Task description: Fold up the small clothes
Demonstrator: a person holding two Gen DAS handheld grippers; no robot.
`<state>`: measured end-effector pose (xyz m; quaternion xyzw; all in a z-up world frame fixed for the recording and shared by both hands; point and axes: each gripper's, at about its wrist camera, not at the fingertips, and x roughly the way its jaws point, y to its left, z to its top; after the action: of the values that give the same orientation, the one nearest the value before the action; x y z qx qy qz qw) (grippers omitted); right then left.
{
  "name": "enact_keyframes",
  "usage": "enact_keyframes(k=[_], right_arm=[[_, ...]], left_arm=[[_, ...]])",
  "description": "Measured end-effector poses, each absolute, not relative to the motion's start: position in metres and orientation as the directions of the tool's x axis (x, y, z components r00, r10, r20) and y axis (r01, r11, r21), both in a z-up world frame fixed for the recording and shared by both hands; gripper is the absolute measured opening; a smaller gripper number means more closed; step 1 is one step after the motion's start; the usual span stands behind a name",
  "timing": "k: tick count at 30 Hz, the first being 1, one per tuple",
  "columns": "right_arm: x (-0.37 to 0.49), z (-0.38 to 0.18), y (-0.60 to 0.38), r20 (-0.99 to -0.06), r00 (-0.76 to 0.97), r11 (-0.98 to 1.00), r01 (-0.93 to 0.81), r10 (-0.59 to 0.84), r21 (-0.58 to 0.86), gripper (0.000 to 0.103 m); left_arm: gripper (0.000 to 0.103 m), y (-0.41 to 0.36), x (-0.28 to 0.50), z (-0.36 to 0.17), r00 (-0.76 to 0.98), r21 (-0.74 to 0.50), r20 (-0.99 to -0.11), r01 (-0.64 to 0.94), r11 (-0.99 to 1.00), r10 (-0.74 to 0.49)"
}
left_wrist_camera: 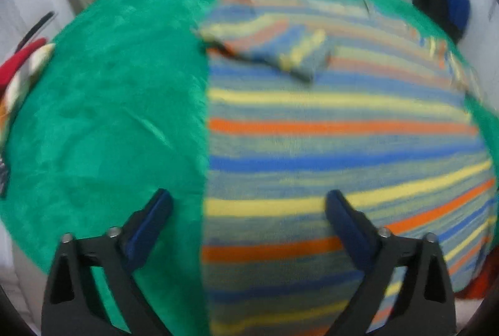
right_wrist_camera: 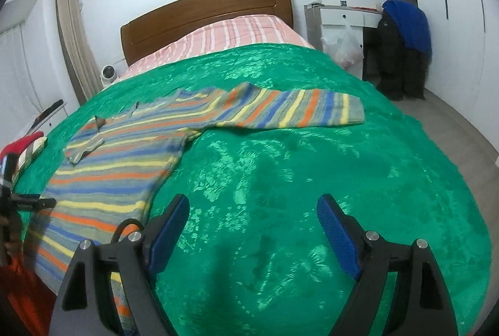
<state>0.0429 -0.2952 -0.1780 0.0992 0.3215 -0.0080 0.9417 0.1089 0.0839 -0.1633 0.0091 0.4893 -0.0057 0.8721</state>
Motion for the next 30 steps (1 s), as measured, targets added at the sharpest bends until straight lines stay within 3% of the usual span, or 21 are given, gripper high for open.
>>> enact_keyframes(k=[4, 8, 10, 12, 14, 16, 17, 19, 23, 26, 30], right_arm=[[0.036, -0.177, -0.294, -0.591, 0.805, 0.982, 0.078, 0.041, 0.175, 0.083], [0.043, -0.183, -0.295, -0.601, 0.797, 0.976, 0.080, 0.059, 0.201, 0.083], [0.044, -0.184, -0.296, -0.606, 0.793, 0.974, 0.081, 0.066, 0.213, 0.083], [0.042, -0.186, -0.298, -0.608, 0.791, 0.972, 0.084, 0.069, 0.220, 0.083], [0.041, -0.187, -0.299, -0.612, 0.788, 0.970, 0.090, 0.069, 0.226, 0.083], [0.041, -0.188, -0.302, -0.614, 0.787, 0.967, 0.099, 0.068, 0.235, 0.083], [0.041, -0.188, -0.303, -0.613, 0.787, 0.966, 0.101, 0.069, 0.238, 0.083], [0.041, -0.188, -0.304, -0.612, 0.787, 0.965, 0.099, 0.073, 0.241, 0.083], [0.043, -0.190, -0.300, -0.610, 0.788, 0.967, 0.079, 0.087, 0.241, 0.083], [0.045, -0.191, -0.297, -0.611, 0.786, 0.968, 0.064, 0.100, 0.242, 0.083], [0.047, -0.195, -0.294, -0.625, 0.774, 0.969, 0.061, 0.105, 0.239, 0.083]], left_arm=[[0.101, 0.073, 0.122, -0.088, 0.615, -0.010, -0.777, 0.204, 0.979, -0.136], [0.102, 0.030, 0.165, -0.098, 0.559, 0.148, -0.819, 0.424, 0.893, -0.130], [0.096, 0.019, 0.197, -0.132, 0.490, 0.183, -0.869, 0.452, 0.873, -0.072], [0.073, 0.022, 0.224, -0.162, 0.378, 0.111, -0.923, 0.430, 0.896, -0.067], [0.071, 0.030, 0.243, -0.185, 0.329, 0.045, -0.940, 0.379, 0.924, -0.089], [0.016, 0.043, 0.247, -0.175, 0.379, 0.016, -0.919, 0.308, 0.951, -0.107], [0.003, 0.054, 0.249, -0.166, 0.386, -0.028, -0.913, 0.266, 0.964, -0.133], [0.003, 0.093, 0.244, -0.134, 0.480, -0.121, -0.857, 0.171, 0.978, -0.190], [0.003, 0.201, 0.235, -0.100, 0.605, -0.240, -0.788, -0.123, 0.963, -0.119], [0.003, 0.282, 0.226, -0.109, 0.596, -0.254, -0.802, -0.373, 0.892, 0.021], [0.002, 0.328, 0.219, -0.138, 0.537, -0.215, -0.835, -0.520, 0.827, 0.121]])
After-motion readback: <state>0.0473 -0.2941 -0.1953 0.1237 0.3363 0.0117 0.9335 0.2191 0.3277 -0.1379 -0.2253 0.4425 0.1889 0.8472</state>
